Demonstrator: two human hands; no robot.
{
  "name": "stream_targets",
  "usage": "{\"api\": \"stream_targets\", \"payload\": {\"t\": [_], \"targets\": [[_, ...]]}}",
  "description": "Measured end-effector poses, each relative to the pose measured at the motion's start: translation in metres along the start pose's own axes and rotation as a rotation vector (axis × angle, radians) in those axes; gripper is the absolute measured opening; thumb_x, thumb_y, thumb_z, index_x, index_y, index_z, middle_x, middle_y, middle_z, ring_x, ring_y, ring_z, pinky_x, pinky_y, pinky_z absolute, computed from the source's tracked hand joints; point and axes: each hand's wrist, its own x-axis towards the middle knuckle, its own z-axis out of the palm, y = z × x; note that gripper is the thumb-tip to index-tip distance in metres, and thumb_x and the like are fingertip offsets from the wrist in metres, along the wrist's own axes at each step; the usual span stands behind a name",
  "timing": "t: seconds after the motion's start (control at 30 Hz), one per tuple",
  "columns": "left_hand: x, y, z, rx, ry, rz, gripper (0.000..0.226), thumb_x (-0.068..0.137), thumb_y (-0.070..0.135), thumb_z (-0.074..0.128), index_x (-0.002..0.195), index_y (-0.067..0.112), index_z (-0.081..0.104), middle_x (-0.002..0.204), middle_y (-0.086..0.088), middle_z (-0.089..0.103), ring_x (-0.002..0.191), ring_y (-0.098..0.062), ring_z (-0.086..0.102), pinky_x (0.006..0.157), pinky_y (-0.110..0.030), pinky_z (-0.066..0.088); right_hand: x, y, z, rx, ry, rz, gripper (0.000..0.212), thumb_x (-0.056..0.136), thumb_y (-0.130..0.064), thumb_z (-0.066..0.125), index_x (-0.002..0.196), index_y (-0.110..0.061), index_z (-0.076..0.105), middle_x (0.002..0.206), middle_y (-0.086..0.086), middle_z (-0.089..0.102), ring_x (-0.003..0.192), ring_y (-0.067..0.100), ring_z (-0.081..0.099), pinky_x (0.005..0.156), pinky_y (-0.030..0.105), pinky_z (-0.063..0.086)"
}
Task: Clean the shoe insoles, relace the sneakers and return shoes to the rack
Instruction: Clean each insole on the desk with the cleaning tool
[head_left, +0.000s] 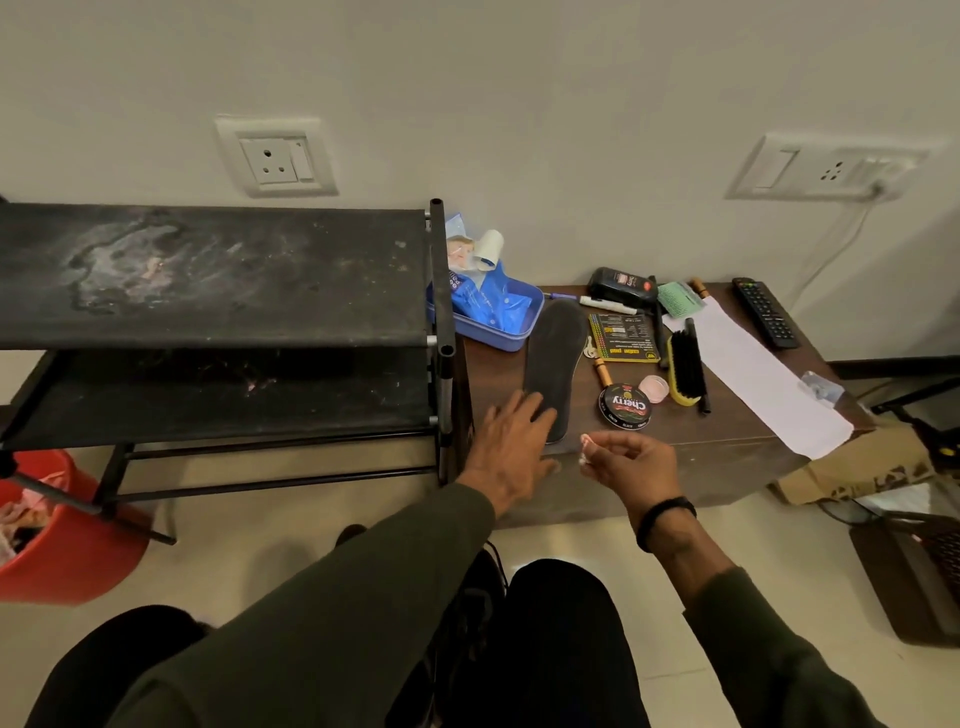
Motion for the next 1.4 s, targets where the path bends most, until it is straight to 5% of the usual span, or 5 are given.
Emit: {"api": "stream_targets", "payload": {"t": [0.53, 0.8, 1.17, 1.3, 1.4], "targets": [[-0.051, -0.007, -0.024, 0.234, 0.013, 0.264, 0.033, 0.087, 0.011, 0.066, 0.12, 0.014, 0.062, 0.106, -0.005, 0.067, 0.091, -0.026, 0.064, 0.082, -0.04, 0.054, -0.003, -0.017, 0.037, -0.531, -0.001, -0.293, 0.013, 0.083, -0.023, 0.081, 0.089, -0.021, 0.07, 0.086, -0.006, 0.07, 0.084, 0.007, 0.066, 0.073, 0.022, 0.053], [-0.066, 0.002, -0.058, 0.391, -0.144, 0.456, 0.019, 0.088, 0.007, 0.064, 0.106, 0.01, 0.064, 0.097, -0.006, 0.068, 0.086, -0.026, 0.067, 0.078, -0.038, 0.054, 0.0, -0.001, 0.05, -1.036, -0.106, -0.581, 0.02, 0.095, -0.026, 0.065, 0.093, -0.009, 0.075, 0.091, 0.01, 0.07, 0.083, 0.026, 0.065, 0.067, 0.032, 0.046], [-0.059, -0.001, -0.053, 0.32, -0.209, 0.439, 0.019, 0.085, 0.009, 0.071, 0.103, 0.012, 0.066, 0.095, -0.005, 0.067, 0.084, -0.025, 0.065, 0.078, -0.038, 0.054, 0.071, -0.051, 0.035, -0.916, 0.187, -0.588, 0.008, 0.091, -0.015, 0.069, 0.09, -0.009, 0.074, 0.084, 0.009, 0.071, 0.08, 0.025, 0.064, 0.073, 0.038, 0.053], [-0.054, -0.008, -0.05, 0.289, -0.215, 0.456, 0.019, 0.086, 0.006, 0.068, 0.105, 0.008, 0.065, 0.096, -0.008, 0.065, 0.085, -0.027, 0.064, 0.081, -0.041, 0.057, 0.061, -0.038, 0.056, -1.117, -0.087, -0.595, 0.012, 0.091, -0.009, 0.065, 0.098, -0.009, 0.074, 0.099, 0.01, 0.066, 0.092, 0.028, 0.063, 0.077, 0.037, 0.051], [-0.05, -0.011, -0.049, 0.289, -0.21, 0.47, 0.019, 0.086, 0.005, 0.067, 0.105, 0.007, 0.065, 0.096, -0.01, 0.065, 0.084, -0.027, 0.063, 0.08, -0.041, 0.056, 0.089, -0.038, 0.062, -1.143, -0.047, -0.591, 0.013, 0.093, -0.008, 0.064, 0.103, -0.009, 0.072, 0.101, 0.009, 0.061, 0.095, 0.028, 0.061, 0.077, 0.034, 0.049]]}}
